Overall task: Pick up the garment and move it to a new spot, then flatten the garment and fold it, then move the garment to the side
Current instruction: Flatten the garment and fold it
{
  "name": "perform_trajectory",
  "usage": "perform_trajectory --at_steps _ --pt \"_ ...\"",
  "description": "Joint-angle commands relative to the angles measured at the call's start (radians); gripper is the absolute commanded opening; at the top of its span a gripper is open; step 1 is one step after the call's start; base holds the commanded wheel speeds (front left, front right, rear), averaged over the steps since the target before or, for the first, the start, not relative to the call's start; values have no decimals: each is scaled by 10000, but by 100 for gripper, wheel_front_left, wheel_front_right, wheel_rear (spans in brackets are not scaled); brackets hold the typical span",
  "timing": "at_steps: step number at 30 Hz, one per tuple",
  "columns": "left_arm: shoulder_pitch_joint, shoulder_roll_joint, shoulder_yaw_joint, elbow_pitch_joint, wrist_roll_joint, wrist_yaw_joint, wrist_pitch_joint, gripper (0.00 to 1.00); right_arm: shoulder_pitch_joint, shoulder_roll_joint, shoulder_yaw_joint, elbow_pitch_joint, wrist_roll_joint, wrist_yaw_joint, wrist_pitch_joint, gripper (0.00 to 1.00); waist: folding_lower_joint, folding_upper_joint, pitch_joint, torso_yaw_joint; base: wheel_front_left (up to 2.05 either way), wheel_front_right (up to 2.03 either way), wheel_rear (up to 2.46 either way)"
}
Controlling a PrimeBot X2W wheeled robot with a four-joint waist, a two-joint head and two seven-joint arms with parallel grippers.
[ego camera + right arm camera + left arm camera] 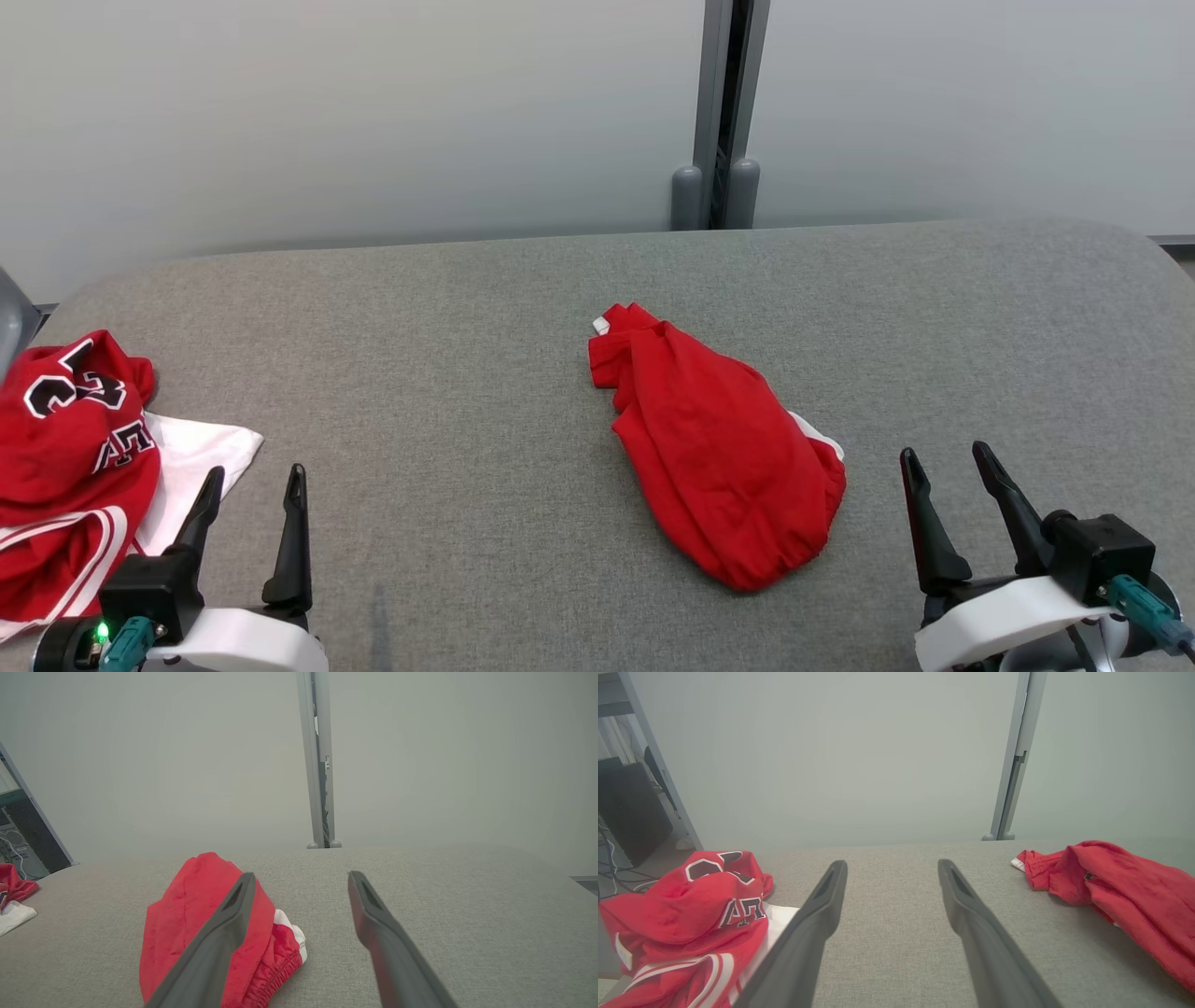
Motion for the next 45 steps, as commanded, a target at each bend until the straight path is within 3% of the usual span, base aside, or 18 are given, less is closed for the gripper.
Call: perform_trajectory --at_steps 1,10,16,23,34,44,45 --pt "-201 82 16 16 -76 68 -28 100 -81 -57 -15 -34 68 1 -65 100 0 0 33 -11 0 0 0" --pt "-956 194 -251 -60 -127 -221 194 100 -391 -57 81 -120 29 1 -109 100 0 0 541 -188 0 0 0" --pt "-2418 238 -887 269 -280 -904 878 100 -778 -58 196 -238 -26 1 -196 100 0 0 1364 -555 0 0 0" --pt "-4546 113 -1837 1834 -914 -1570 1934 100 -1480 -55 519 -212 125 1 -440 100 0 0 2645 -1310 0 0 0" --pt "-6700 587 -3369 3988 -1698 -1722 2481 100 -2302 -55 970 268 519 1 -913 100 0 0 3930 -2190 0 0 0" --pt "-7773 1337 -4807 4891 -2600 -1728 2307 100 -2680 -54 1133 687 749 1 -1175 100 0 0 4323 -2522 0 0 0" --pt "-7872 1400 -4909 4902 -2652 -1728 2191 69 -2684 -55 1137 717 759 1 -1193 100 0 0 4337 -2530 0 0 0"
